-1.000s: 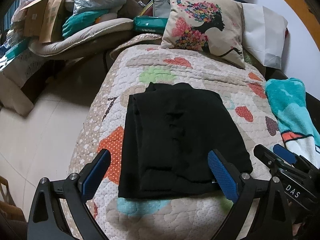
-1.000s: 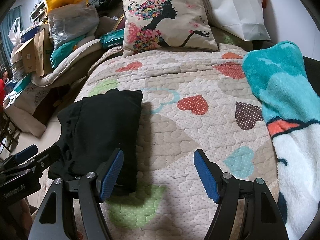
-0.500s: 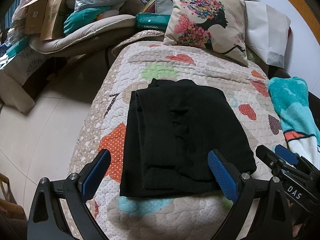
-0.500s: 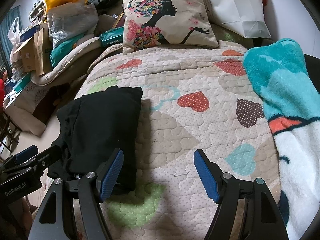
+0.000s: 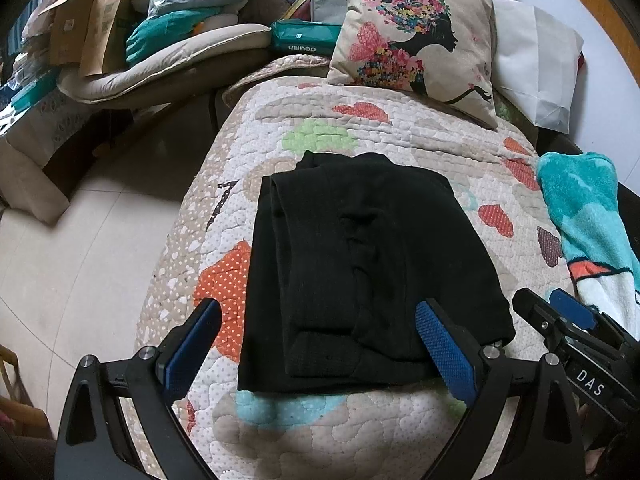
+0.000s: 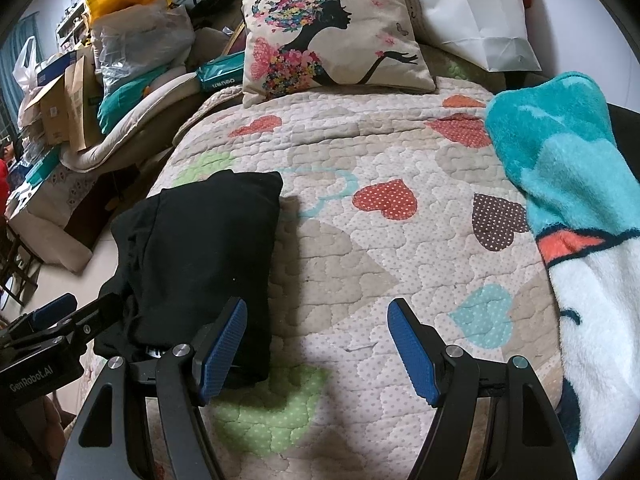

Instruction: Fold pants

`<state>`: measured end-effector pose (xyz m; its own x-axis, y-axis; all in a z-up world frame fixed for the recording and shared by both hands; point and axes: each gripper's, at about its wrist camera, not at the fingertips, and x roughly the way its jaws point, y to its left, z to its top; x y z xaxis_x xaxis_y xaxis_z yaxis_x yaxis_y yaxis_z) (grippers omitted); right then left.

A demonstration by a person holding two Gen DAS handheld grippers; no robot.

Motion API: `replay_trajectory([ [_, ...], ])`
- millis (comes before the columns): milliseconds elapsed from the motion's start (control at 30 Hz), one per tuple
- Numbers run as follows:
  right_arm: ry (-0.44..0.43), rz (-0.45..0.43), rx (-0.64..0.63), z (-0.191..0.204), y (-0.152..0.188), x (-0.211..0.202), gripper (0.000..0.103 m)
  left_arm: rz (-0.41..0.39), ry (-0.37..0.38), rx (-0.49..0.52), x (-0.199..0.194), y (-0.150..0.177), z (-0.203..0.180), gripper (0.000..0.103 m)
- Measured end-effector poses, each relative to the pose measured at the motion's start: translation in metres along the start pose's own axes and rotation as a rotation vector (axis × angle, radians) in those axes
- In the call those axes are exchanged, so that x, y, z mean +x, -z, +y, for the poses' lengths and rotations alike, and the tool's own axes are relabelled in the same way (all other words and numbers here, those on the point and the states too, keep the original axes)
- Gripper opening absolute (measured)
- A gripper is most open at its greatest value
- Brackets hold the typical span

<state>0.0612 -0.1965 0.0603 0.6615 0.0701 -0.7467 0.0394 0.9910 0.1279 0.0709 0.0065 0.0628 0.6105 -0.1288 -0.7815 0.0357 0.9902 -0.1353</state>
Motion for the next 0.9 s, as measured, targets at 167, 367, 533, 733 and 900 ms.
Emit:
replay_trajectory([
  [167,0.000,0.001,0.002,-0.0007,0.0003,0.0004,0.078,0.007,0.003,-0.003,0.0001,-0.0007,0.0006,0.097],
  [367,0.000,0.002,0.002,-0.0006,-0.0006,0.0007,0.078,0.013,0.005,-0.005,0.0010,-0.0008,0.0014,0.097],
  [533,0.004,0.004,0.012,-0.0017,0.0019,0.0015,0.078,0.019,0.009,-0.007,0.0018,-0.0003,0.0016,0.097],
  [733,0.002,0.005,0.010,-0.0024,0.0007,0.0024,0.078,0.025,0.014,-0.008,0.0025,-0.0001,0.0016,0.097],
  [900,0.001,0.005,0.010,-0.0033,0.0002,0.0029,0.078,0.029,0.015,-0.007,0.0029,-0.0004,0.0022,0.097],
])
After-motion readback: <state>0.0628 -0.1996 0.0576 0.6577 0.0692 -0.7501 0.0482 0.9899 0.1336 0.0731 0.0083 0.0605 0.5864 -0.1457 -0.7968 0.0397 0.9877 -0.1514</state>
